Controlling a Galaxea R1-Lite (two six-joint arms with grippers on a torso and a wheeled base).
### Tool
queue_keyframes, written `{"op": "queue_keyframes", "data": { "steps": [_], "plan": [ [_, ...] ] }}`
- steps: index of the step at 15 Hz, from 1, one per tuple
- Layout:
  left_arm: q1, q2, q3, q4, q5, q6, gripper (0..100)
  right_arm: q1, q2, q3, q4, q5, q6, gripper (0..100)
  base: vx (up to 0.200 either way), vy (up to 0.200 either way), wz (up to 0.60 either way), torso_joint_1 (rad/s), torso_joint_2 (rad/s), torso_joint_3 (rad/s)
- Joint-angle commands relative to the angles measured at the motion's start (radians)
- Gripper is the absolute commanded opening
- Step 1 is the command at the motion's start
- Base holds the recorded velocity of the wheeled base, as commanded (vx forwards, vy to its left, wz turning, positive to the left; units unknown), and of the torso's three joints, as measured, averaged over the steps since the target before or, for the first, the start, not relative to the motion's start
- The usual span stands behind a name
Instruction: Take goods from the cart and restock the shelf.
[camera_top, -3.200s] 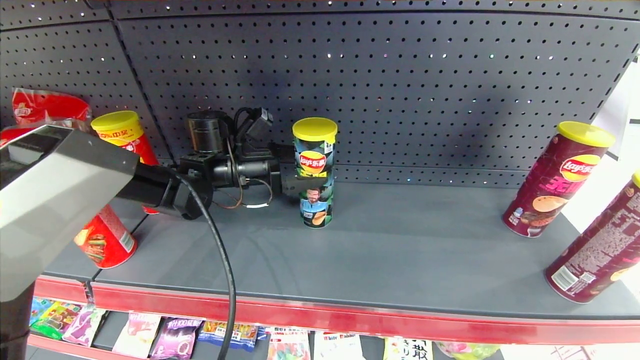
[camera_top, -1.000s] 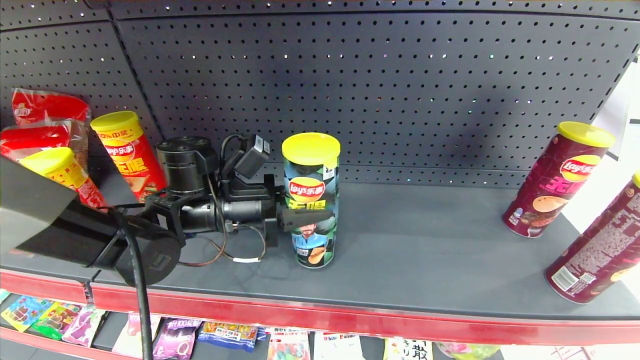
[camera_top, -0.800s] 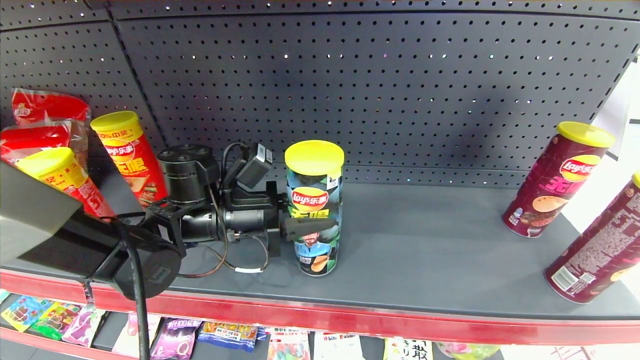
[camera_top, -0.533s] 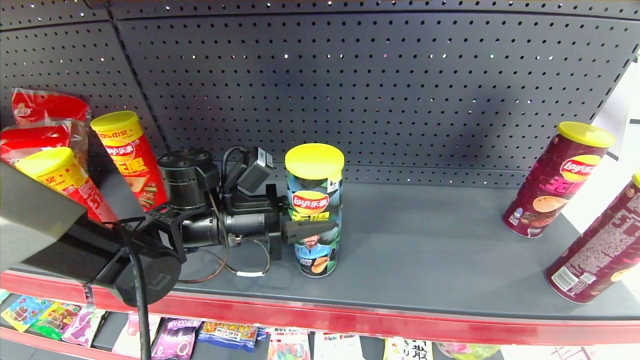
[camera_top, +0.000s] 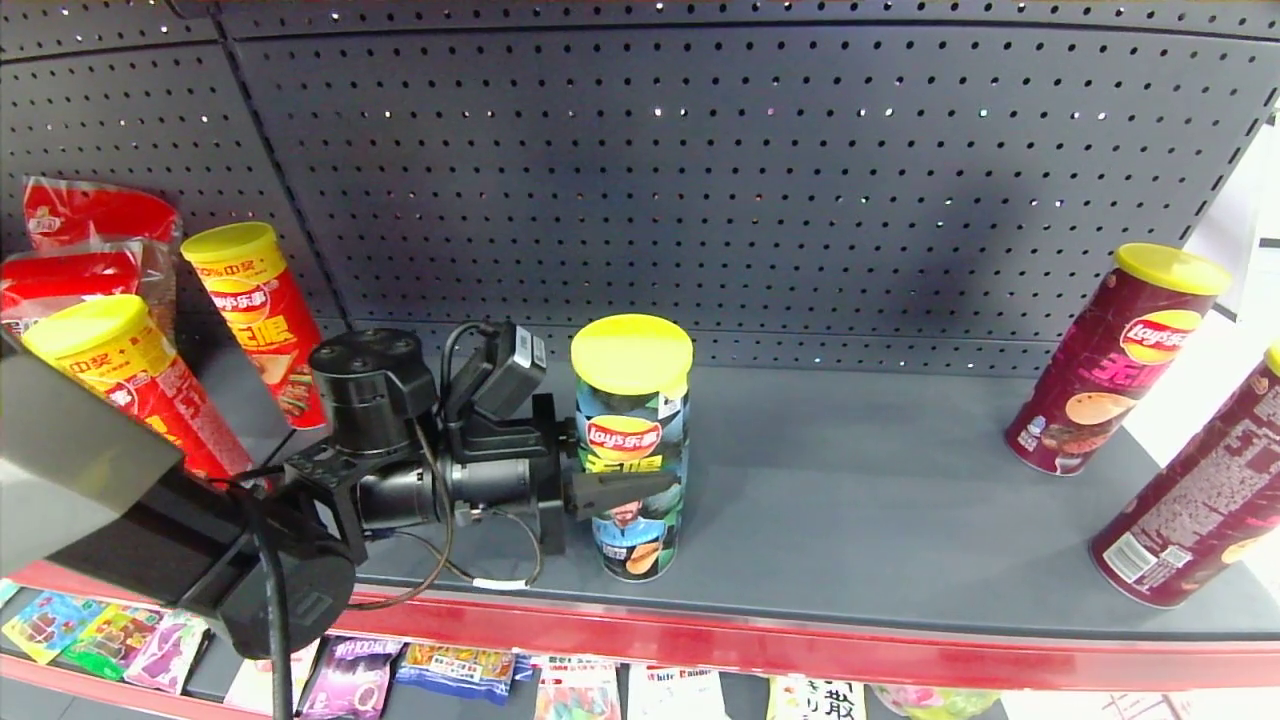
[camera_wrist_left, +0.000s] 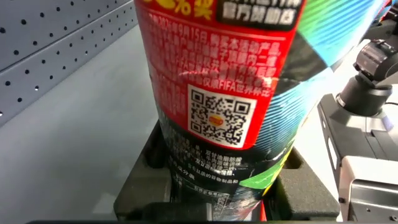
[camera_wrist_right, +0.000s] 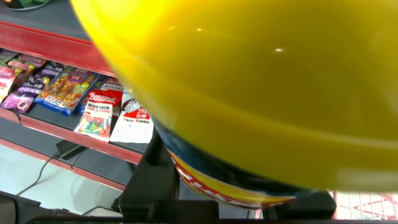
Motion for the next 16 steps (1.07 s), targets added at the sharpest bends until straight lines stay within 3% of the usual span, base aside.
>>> {"op": "queue_keyframes", "data": {
  "steps": [1, 13, 16],
  "plan": [
    [-0.001, -0.003, 0.038, -0.018, 0.000, 0.000, 0, 0.000, 0.001, 0.001, 0.000, 0.000, 0.000, 0, 0.000, 0.000, 0.00, 0.000, 0.00, 0.000],
    [-0.008, -0.018, 0.079, -0.026, 0.005, -0.005, 0, 0.000, 0.001, 0.001, 0.000, 0.000, 0.000, 0, 0.000, 0.000, 0.00, 0.000, 0.00, 0.000],
    [-0.013, -0.032, 0.081, -0.028, 0.005, -0.031, 0, 0.000, 0.001, -0.001, 0.000, 0.000, 0.000, 0, 0.000, 0.000, 0.00, 0.000, 0.00, 0.000]
  ]
}}
